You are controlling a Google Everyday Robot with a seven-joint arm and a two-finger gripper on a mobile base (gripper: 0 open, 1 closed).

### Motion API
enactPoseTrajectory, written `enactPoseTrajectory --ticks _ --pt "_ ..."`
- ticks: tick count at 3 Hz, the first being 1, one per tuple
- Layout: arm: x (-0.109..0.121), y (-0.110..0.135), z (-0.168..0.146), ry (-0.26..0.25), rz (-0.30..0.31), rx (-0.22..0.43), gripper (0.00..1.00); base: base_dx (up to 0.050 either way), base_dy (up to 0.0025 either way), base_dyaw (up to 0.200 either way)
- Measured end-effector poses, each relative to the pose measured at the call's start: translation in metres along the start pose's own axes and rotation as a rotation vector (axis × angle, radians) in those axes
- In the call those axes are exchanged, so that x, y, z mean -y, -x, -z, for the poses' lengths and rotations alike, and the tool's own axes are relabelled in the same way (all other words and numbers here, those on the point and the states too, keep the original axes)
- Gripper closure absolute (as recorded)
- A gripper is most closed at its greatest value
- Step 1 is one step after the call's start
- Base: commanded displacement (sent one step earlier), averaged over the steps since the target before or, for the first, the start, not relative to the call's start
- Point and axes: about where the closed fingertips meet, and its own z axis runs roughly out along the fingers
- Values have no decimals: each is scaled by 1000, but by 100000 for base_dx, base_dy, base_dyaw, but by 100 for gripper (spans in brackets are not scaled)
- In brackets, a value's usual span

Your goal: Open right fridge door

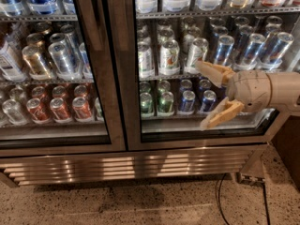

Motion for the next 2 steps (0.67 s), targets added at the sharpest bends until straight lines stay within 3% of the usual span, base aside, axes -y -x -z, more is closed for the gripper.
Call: enactPoseTrajectory --ticks 1,2 --pt "-6 38 -1 43 -1 162 0 0 0 0" --pt "-25 107 16 38 54 250 0 0 0 0"
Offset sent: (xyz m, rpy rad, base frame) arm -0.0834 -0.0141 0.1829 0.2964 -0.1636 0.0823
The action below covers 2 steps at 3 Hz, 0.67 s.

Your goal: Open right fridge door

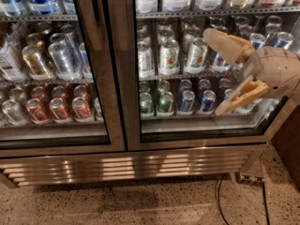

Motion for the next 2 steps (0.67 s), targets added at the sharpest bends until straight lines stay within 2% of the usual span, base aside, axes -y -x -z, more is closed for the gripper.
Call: enactPoseTrajectory --ticks 1,2 --pt "0 0 0 0 0 0 0 0 0 0" --pt "4 -9 -6 -18 -8 -113 0 0 0 0"
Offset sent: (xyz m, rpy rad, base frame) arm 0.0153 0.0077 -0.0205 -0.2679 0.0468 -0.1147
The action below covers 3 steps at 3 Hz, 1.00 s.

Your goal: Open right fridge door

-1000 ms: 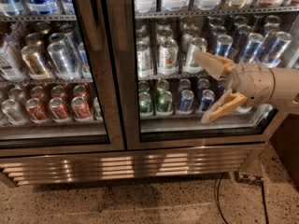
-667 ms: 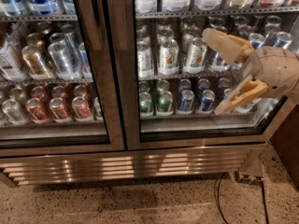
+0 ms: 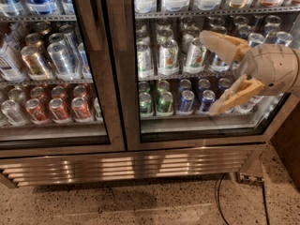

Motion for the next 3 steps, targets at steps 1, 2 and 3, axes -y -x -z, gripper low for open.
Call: enactPoseTrajectory --ticks 1,2,3 --pt "1 1 -6 -31 18 -137 0 0 0 0" --pt "0 2 -7 -30 23 -147 0 0 0 0" --pt "1 -2 -10 -10 -17 -115 0 0 0 0"
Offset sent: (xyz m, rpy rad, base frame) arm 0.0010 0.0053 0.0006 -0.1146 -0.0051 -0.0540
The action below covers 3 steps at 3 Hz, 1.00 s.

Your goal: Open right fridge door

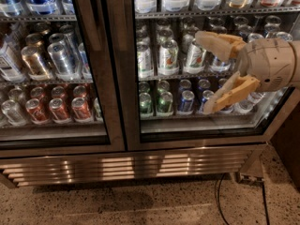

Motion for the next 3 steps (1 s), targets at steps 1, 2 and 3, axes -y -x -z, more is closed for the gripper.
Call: enactPoseTrajectory --ticks 1,2,3 --pt "5 -1 -2 24 -106 62 0 0 0 0" --pt "5 -1 -2 24 -106 62 0 0 0 0" --pt "13 3 -6 16 -117 60 0 0 0 0"
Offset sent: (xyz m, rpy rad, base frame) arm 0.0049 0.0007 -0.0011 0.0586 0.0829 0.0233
